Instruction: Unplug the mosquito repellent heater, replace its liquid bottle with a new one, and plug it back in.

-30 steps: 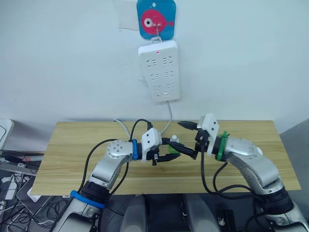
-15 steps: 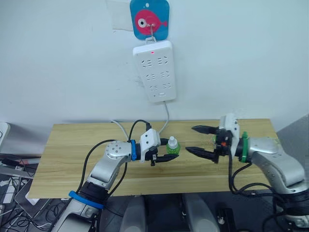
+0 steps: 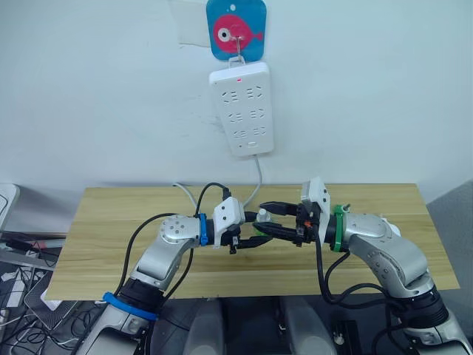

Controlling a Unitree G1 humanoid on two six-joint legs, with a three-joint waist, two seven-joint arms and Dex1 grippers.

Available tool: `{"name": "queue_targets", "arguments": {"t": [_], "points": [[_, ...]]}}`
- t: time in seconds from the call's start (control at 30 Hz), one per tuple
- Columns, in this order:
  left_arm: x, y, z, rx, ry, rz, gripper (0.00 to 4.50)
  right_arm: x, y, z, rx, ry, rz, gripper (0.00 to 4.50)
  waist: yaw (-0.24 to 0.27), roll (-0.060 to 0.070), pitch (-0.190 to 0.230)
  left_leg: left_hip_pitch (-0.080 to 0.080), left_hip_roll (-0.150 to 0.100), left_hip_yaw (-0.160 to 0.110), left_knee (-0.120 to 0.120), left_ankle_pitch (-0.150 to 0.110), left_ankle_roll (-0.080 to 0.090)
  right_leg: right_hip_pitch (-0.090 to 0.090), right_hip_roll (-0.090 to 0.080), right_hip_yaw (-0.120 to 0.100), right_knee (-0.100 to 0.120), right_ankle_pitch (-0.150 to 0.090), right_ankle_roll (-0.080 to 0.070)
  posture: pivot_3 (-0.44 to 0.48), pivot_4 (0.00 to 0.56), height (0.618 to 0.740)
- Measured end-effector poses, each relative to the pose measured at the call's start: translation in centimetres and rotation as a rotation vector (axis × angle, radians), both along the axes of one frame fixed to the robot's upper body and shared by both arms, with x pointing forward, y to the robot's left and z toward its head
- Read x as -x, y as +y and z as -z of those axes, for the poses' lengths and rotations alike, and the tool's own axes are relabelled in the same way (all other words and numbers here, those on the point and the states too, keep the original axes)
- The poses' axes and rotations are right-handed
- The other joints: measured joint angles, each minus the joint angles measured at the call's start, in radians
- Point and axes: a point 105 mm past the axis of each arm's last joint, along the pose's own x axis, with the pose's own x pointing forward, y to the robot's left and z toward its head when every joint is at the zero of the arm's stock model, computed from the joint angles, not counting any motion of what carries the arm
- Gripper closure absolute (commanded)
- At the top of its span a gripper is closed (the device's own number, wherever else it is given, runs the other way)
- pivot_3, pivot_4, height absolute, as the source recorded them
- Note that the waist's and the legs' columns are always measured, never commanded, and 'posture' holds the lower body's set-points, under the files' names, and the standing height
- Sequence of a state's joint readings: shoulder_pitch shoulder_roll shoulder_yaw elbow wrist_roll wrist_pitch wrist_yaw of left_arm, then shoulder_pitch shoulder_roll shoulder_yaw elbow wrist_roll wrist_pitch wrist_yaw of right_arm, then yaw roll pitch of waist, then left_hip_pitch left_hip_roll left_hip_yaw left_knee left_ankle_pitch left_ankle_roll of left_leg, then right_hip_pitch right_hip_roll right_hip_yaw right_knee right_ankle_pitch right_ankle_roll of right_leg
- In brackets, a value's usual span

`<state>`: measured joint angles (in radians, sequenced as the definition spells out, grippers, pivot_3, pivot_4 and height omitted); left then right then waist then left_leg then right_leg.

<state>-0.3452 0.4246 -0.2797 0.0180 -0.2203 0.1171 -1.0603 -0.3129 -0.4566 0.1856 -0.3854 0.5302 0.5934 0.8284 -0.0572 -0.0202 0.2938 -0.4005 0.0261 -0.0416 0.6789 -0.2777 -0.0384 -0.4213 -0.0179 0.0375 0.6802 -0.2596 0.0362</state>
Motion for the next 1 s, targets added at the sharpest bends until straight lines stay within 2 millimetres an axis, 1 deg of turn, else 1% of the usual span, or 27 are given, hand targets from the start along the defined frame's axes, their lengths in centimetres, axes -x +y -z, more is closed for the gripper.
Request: {"name": "queue_targets", "arguments": {"t": [0.07,0.1,0.13,0.23,0.27,0.33,0.43,0.5,0.57,0.63,0.73,0.77,0.8,0.87,0.9,0.93,0.97,1.0], "points": [[0.1,0.0,0.1,0.000,0.004,0.000,2.29,-0.1,0.1,-0.4,-0.006,-0.014,0.000,3.91,-0.001,0.000,0.000,0.000,0.000,0.000,0.000,0.000,0.000,0.000,0.000,0.000,0.000,0.000,0.000,-0.080,0.268,0.740],[0.2,0.0,0.2,0.000,0.008,0.001,2.29,-0.2,0.0,-0.5,-0.010,-0.022,0.008,4.20,-0.001,0.000,0.000,0.000,0.000,0.000,0.000,0.000,0.000,0.000,0.000,0.000,0.000,0.000,0.000,-0.080,0.268,0.740],[0.2,0.1,0.3,-0.001,0.011,-0.001,2.29,-0.2,0.0,-0.5,-0.012,-0.021,0.007,4.26,0.000,0.000,0.000,0.000,0.000,0.000,0.000,0.000,0.000,0.000,0.000,0.000,0.000,0.000,0.000,-0.078,0.269,0.740],[0.3,0.1,0.4,-0.001,0.015,-0.002,2.29,-0.2,0.0,-0.6,-0.025,-0.001,0.006,4.26,0.000,0.000,0.000,0.000,0.000,0.000,0.000,0.000,0.000,0.000,0.000,0.000,0.000,0.000,0.000,-0.076,0.269,0.740],[0.3,0.1,0.4,-0.002,0.017,-0.003,2.29,-0.2,-0.1,-1.0,-0.048,0.024,0.001,4.26,0.000,0.000,0.000,0.000,0.000,0.000,0.000,0.000,0.000,0.000,0.000,0.001,0.000,0.000,0.000,-0.077,0.270,0.740],[0.4,0.2,0.6,-0.003,0.021,-0.006,2.29,0.0,0.0,-2.5,-0.090,0.028,-0.016,4.26,-0.002,0.000,0.000,0.000,0.000,0.000,0.000,0.000,0.000,0.000,0.000,0.001,0.000,0.000,0.000,-0.077,0.270,0.740],[0.5,0.4,0.9,-0.010,0.030,-0.010,2.29,0.0,-0.4,-6.0,-0.154,-0.029,-0.007,4.26,-0.001,0.000,0.000,0.000,0.000,-0.001,0.000,0.000,0.000,0.000,0.000,0.000,0.000,0.000,0.000,-0.076,0.272,0.740],[0.6,0.7,1.1,-0.019,0.033,-0.014,2.29,-0.3,-0.9,-6.9,-0.177,-0.047,0.048,4.26,-0.001,0.000,0.000,0.000,0.000,-0.001,0.000,0.000,0.000,0.000,0.000,0.000,0.000,0.000,0.000,-0.080,0.271,0.740],[0.6,1.0,1.3,-0.029,0.039,-0.021,2.29,-1.0,-1.5,-7.0,-0.189,-0.052,0.118,4.26,-0.001,0.000,0.000,0.000,0.000,0.000,0.000,0.000,0.000,0.000,-0.001,0.000,0.000,0.000,0.000,-0.081,0.271,0.740],[0.8,1.2,1.7,-0.035,0.051,-0.028,2.29,-1.9,-2.3,-6.0,-0.174,-0.055,0.209,4.26,-0.001,0.000,0.000,0.000,0.000,0.000,0.000,0.000,0.000,0.000,-0.001,0.000,0.000,0.000,0.000,-0.085,0.270,0.740],[0.9,1.3,1.9,-0.034,0.062,-0.038,2.29,-4.1,-4.3,-3.2,-0.103,-0.074,0.388,4.26,0.000,0.000,0.000,0.000,0.000,0.001,0.000,0.000,0.000,0.000,-0.001,0.001,0.000,0.000,0.000,-0.078,0.269,0.740],[1.0,1.3,1.9,-0.032,0.062,-0.044,2.29,-5.2,-5.3,-1.3,-0.059,-0.086,0.474,4.26,0.000,-0.001,-0.001,0.000,0.000,0.001,0.000,0.000,0.000,0.000,-0.001,0.001,0.000,0.000,0.000,-0.078,0.269,0.740],[1.0,1.3,1.8,-0.029,0.059,-0.049,2.29,-6.2,-6.6,1.2,-0.002,-0.068,0.565,4.26,0.000,-0.001,-0.001,0.000,0.000,0.002,0.000,0.000,0.000,0.000,-0.001,0.000,0.000,0.000,0.000,-0.078,0.269,0.740],[1.2,1.4,1.8,-0.028,0.062,-0.057,2.29,-7.7,-8.2,5.2,0.063,-0.029,0.707,4.26,-0.001,-0.001,-0.001,0.000,0.000,0.004,-0.001,0.000,0.000,-0.001,-0.001,0.002,0.000,0.000,0.000,-0.078,0.269,0.740],[1.2,1.3,1.7,-0.026,0.061,-0.057,2.29,-8.0,-8.8,6.7,0.087,-0.014,0.753,4.26,-0.003,-0.001,-0.001,0.000,0.000,0.004,-0.001,0.000,0.000,-0.002,-0.001,0.003,0.001,0.000,0.000,-0.078,0.269,0.740],[1.2,1.3,1.6,-0.026,0.061,-0.060,2.29,-8.4,-9.2,7.6,0.104,-0.016,0.788,4.26,-0.006,-0.001,-0.001,0.000,0.001,0.004,-0.001,0.000,0.000,-0.002,-0.001,0.004,0.001,0.000,0.000,-0.078,0.269,0.740],[1.2,1.2,1.6,-0.025,0.062,-0.065,2.29,-8.7,-9.5,8.2,0.116,-0.028,0.819,4.26,-0.008,-0.001,-0.001,0.000,0.001,0.004,-0.001,0.000,0.000,-0.002,-0.001,0.003,0.001,0.000,0.000,-0.047,0.266,0.740],[1.2,1.2,1.4,-0.024,0.059,-0.065,2.29,-9.2,-9.7,8.5,0.127,-0.041,0.845,4.26,-0.010,-0.001,-0.001,0.000,0.001,0.004,-0.001,0.000,0.000,-0.002,0.000,0.004,0.001,0.000,0.000,-0.047,0.266,0.740]]}}
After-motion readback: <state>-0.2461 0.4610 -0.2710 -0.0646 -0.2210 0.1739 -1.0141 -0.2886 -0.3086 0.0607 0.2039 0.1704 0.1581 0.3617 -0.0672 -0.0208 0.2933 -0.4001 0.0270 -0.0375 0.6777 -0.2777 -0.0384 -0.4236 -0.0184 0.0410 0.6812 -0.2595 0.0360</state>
